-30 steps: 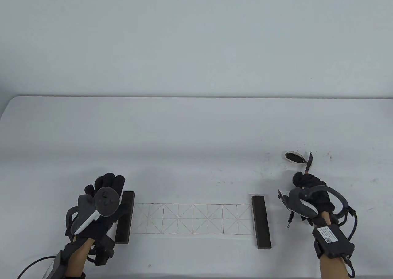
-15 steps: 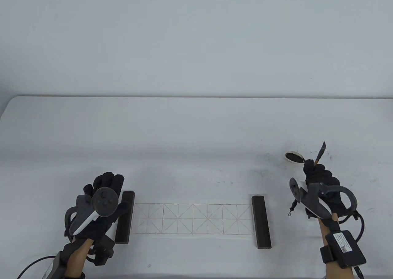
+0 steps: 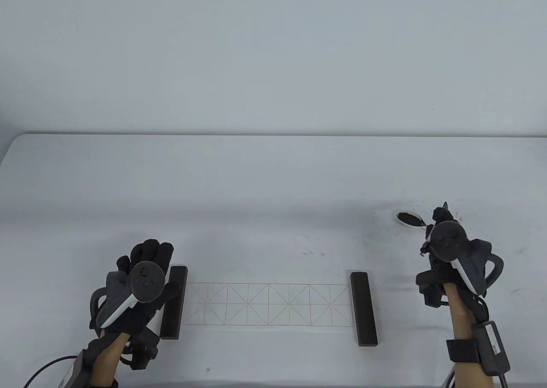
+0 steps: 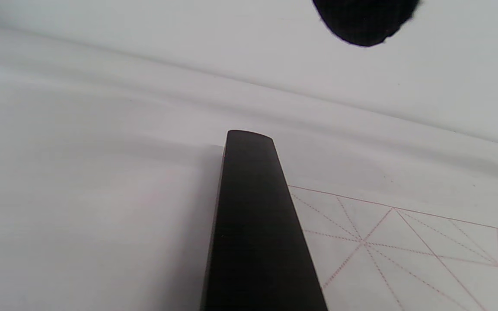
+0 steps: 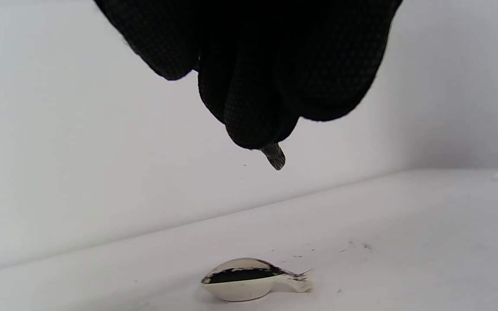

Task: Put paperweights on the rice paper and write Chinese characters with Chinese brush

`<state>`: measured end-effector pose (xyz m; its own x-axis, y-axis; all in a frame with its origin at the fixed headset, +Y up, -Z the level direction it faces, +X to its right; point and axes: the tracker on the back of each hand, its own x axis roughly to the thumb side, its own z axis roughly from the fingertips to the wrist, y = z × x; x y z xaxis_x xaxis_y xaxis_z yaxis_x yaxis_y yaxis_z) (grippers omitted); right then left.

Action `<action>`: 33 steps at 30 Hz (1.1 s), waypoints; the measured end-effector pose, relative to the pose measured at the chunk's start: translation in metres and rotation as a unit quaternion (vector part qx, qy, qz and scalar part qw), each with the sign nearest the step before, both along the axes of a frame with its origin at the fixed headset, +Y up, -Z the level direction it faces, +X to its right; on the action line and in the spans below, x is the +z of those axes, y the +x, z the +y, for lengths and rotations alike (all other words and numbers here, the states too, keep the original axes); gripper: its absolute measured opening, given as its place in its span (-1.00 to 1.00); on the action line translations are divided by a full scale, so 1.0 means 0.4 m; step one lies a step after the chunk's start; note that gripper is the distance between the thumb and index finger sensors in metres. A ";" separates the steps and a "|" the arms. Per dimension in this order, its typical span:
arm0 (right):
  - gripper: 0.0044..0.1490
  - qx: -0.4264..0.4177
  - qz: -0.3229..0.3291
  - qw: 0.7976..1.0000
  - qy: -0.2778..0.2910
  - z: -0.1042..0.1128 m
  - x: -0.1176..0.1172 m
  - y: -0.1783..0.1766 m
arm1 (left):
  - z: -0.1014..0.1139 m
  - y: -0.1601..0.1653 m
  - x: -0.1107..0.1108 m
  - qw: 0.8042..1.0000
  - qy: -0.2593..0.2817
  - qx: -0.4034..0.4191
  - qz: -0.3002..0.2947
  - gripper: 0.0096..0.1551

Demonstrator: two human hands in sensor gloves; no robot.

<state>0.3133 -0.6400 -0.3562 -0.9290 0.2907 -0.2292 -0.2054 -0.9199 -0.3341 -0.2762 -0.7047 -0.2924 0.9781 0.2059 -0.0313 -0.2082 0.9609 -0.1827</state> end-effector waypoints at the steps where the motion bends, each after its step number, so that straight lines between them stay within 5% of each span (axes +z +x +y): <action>1: -0.40 -0.022 0.005 1.000 0.000 -0.001 -0.002 0.005 | -0.001 0.000 0.000 1.000 -0.001 0.000 0.000 0.05; 8: -0.41 -0.151 -0.041 0.985 0.076 -0.033 -0.017 0.067 | -0.001 0.000 0.000 1.000 -0.001 0.000 0.000 0.05; 17: -0.45 -0.206 -0.130 0.961 0.133 -0.117 -0.032 0.129 | -0.003 0.007 0.000 1.000 -0.011 -0.004 -0.007 0.05; 33: -0.42 -0.206 -0.171 0.954 0.131 -0.161 -0.043 0.143 | -0.007 0.008 -0.002 1.000 -0.022 -0.002 -0.004 0.04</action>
